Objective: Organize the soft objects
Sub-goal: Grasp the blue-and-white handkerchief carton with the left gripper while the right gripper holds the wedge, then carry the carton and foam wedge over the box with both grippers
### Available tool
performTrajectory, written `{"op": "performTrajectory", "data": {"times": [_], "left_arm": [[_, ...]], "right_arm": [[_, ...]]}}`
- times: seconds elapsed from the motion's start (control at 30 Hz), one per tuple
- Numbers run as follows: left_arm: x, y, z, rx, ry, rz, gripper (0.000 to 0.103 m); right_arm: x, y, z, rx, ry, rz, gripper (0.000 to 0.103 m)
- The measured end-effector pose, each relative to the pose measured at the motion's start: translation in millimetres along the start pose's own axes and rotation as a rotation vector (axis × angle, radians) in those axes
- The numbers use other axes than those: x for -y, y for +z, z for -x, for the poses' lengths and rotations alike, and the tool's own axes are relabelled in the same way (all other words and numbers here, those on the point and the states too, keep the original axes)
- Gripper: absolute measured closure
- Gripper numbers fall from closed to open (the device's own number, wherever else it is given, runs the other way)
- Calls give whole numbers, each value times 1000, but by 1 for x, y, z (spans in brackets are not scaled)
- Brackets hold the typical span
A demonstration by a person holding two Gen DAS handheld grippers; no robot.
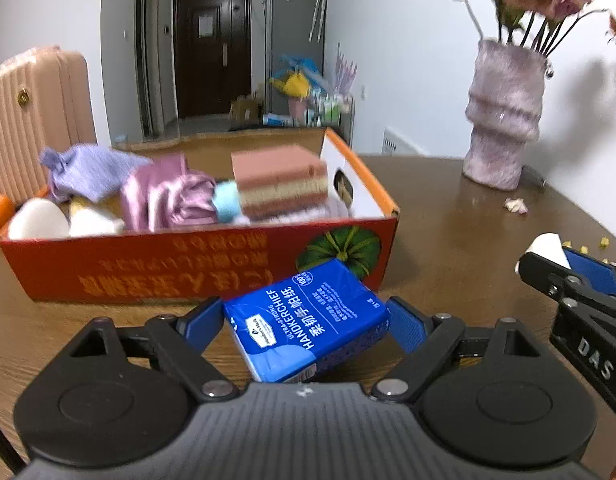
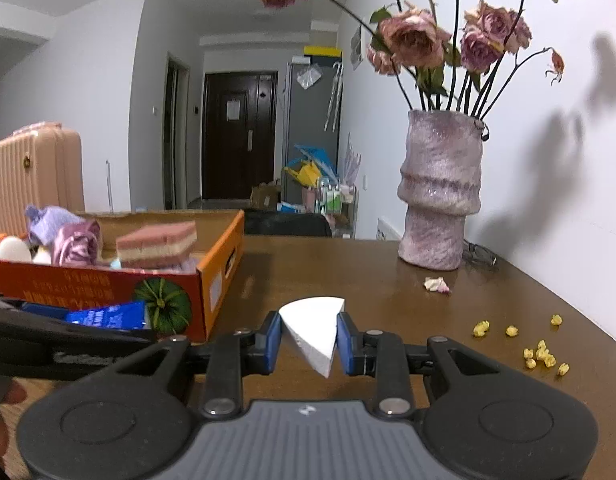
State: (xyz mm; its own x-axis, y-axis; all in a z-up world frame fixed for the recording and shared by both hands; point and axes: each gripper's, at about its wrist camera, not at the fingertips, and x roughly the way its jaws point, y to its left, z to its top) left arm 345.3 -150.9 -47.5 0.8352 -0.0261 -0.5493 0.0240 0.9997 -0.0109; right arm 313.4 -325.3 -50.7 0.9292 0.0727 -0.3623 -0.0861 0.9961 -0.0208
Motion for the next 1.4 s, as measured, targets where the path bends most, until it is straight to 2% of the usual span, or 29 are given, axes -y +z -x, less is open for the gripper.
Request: {"op": "performTrajectory", "data": {"times": [0.23, 0.43, 0.6, 0.97, 1.4], "left_arm": [[-20, 4, 34, 102, -12, 12, 14], [-44, 21, 57, 195, -9, 58, 14], [-61, 35, 65, 264, 21, 75, 14], [-98, 63, 39, 321, 99, 93, 14], [-130, 93, -17, 327, 171, 88, 14]], "right_arm": [[-11, 5, 6, 50, 15, -19, 74], [-27, 13, 6, 93, 37, -38, 74], [-45, 21, -2, 117, 55, -38, 74], [-89, 45, -33, 175, 89, -11, 73], [-130, 67, -91, 182, 142, 21, 73]]}}
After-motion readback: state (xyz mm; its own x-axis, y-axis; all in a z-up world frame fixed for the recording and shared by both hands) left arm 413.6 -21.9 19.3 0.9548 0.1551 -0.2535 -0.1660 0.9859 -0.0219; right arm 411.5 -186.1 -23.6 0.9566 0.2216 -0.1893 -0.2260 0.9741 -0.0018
